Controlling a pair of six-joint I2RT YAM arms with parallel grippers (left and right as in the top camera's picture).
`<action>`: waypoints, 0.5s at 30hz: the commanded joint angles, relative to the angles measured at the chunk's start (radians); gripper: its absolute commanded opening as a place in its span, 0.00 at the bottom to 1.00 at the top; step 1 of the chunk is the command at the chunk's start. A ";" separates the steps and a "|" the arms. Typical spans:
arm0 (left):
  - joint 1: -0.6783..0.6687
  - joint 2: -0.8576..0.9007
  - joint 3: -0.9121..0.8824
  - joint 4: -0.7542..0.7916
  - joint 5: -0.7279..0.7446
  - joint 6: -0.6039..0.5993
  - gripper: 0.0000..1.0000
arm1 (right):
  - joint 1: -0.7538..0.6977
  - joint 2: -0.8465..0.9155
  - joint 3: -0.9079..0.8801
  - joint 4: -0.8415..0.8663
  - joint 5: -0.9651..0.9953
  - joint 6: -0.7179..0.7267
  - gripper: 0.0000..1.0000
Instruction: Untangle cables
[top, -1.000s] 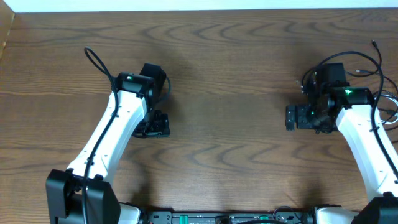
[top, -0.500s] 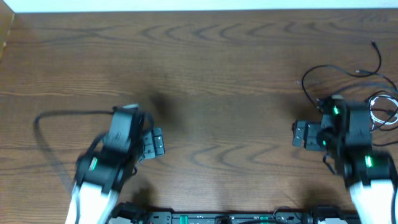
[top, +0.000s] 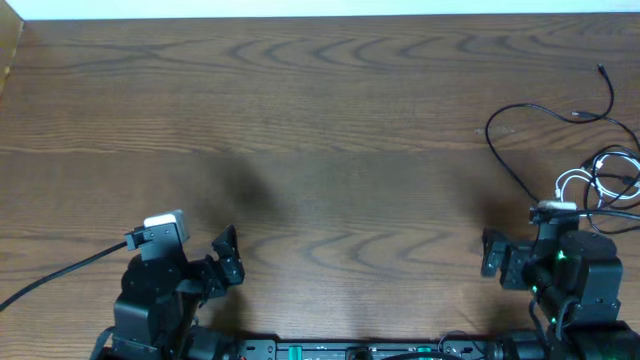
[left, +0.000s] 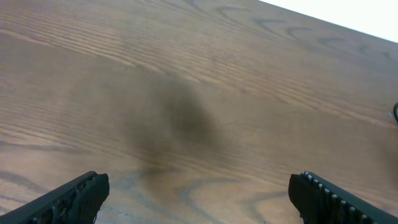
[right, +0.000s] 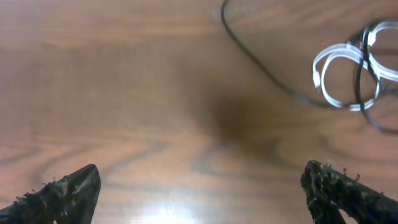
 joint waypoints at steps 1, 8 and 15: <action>-0.002 -0.003 -0.006 -0.020 -0.012 -0.002 0.98 | 0.008 -0.005 -0.010 -0.055 0.012 0.008 0.99; -0.003 -0.003 -0.006 -0.026 -0.012 -0.002 0.98 | 0.008 -0.005 -0.010 -0.113 0.012 0.008 0.99; -0.003 -0.003 -0.006 -0.026 -0.013 -0.002 0.98 | 0.008 -0.005 -0.010 -0.113 0.012 0.008 0.99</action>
